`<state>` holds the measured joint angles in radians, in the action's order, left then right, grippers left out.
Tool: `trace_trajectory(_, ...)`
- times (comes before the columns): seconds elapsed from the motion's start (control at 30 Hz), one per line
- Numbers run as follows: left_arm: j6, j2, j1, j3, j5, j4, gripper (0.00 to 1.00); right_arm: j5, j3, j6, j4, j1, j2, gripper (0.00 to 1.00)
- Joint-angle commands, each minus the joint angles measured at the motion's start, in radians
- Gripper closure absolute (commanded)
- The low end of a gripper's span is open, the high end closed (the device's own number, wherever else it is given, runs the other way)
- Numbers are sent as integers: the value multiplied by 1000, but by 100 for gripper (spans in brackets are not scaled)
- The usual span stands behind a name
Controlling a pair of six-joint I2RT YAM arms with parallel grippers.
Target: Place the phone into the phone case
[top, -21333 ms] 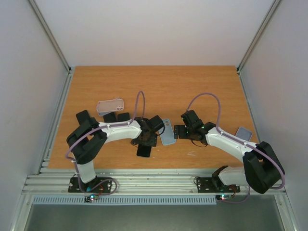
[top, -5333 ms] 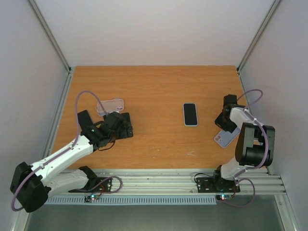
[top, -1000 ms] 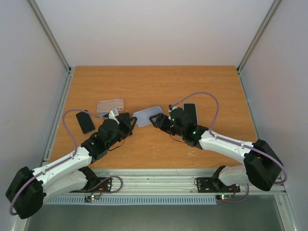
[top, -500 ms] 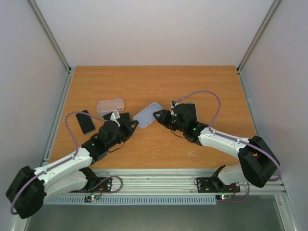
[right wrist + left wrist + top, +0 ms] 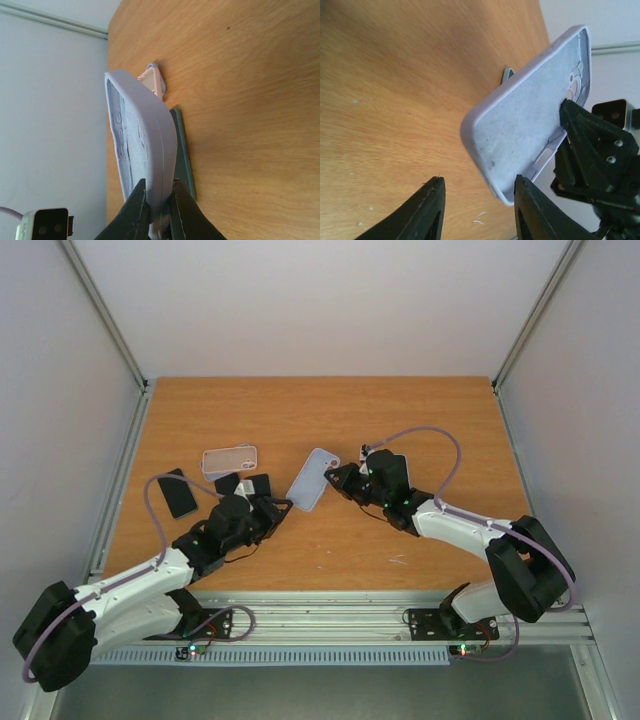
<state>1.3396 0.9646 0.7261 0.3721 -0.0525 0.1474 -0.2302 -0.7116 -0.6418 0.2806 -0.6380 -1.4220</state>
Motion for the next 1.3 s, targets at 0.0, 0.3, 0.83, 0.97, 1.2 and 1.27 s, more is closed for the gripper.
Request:
trace_trajectory(0.0,-52,-36,3,22,61,-102,55,-63,-41,69,-87,44,-6,99)
trace_trajectory(0.3,-292,-60,-6,236,251,-644,22,-270,-209,365,-495,134,-98,99)
trace_trajectory(0.83,-587,267,-235,462,267,-884,1,-414,-466,780,-835,194,-409,99)
trace_trajectory(0.97,-613,322,-285,488,232,-869,1,-431,-507,800,-827,195,-499,99)
trace_trajectory(1.2,-647,417,-358,515,144,-836,1,-436,-544,801,-817,201,-571,90)
trace_trajectory(1.27,-656,443,-372,521,131,-829,1,-426,-537,805,-820,206,-558,81)
